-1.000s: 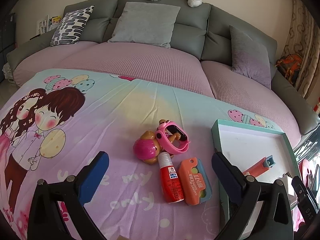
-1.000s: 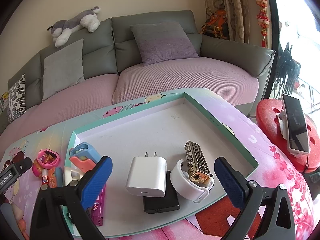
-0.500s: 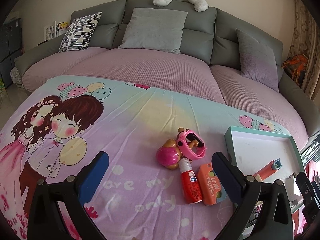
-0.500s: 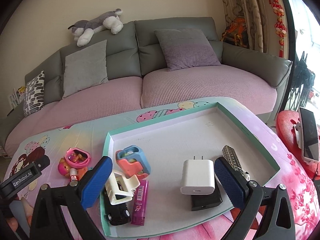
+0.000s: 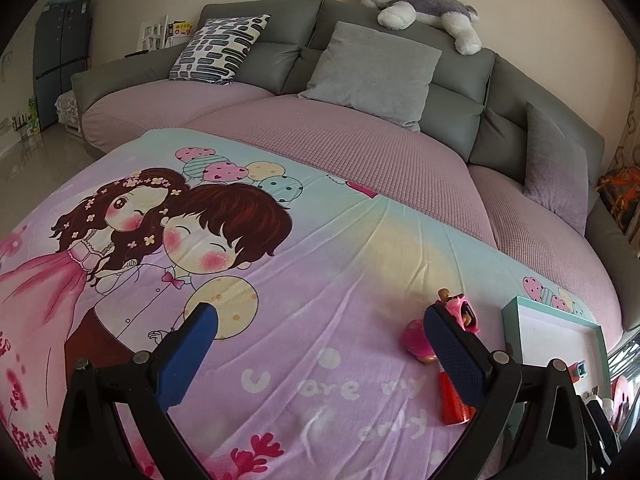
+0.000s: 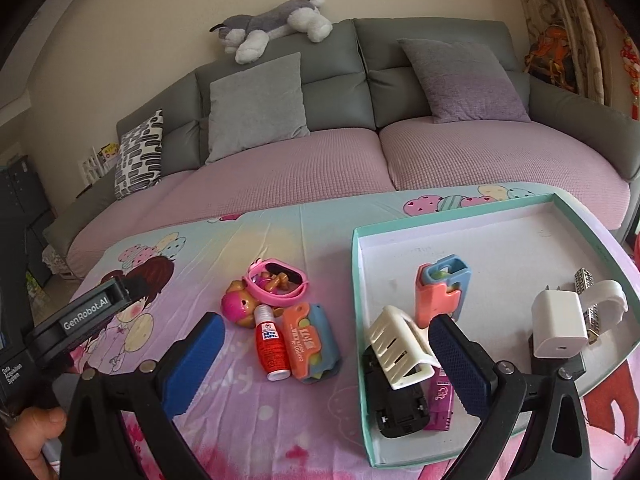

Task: Organize rigid objects
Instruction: 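Move both tools back from the tray toward the red glue bottle and orange case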

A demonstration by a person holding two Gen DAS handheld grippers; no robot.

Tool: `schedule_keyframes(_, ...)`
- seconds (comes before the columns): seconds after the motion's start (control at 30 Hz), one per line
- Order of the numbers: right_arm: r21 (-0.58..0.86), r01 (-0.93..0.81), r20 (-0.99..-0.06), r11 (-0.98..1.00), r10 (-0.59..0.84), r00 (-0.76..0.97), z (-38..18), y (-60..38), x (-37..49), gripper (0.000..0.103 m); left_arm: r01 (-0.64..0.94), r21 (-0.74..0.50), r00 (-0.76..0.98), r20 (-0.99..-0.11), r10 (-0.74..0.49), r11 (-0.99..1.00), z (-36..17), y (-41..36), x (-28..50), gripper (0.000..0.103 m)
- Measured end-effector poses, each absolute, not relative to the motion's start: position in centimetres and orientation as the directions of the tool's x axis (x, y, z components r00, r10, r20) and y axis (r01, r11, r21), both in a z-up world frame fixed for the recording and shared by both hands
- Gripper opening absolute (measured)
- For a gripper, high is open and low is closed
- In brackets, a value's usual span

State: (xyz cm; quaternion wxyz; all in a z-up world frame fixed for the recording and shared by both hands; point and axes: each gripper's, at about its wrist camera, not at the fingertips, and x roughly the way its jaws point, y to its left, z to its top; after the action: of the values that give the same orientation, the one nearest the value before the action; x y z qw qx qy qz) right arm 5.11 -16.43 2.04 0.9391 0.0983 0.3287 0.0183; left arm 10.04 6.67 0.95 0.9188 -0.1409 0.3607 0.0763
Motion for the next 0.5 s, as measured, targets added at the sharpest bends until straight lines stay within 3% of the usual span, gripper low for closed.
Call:
schedule_keyframes(0.2,0.164,-0.021,-0.640,0.986,0.123,0.759,1.0,-14.3,5.8,0.102,-0.255,-0.242,0.697,-0.717,0.004,0.936,-0.4,8.3,10.7,0.102)
schedule_keyframes(0.4,0.163,-0.017,-0.664,0.987,0.122,0.738,0.5,-14.4,6.8,0.087,-0.189,-0.244,0.638,-0.767,-0.069,0.951,-2.3,7.0,12.0,0.102)
schedule_keyframes(0.5,0.164,-0.007,-0.673,0.986,0.117,0.731,0.5,-14.5,7.6,0.086,-0.163,-0.229,0.611,-0.787,-0.084,0.960,-3.2,6.2,12.6,0.102)
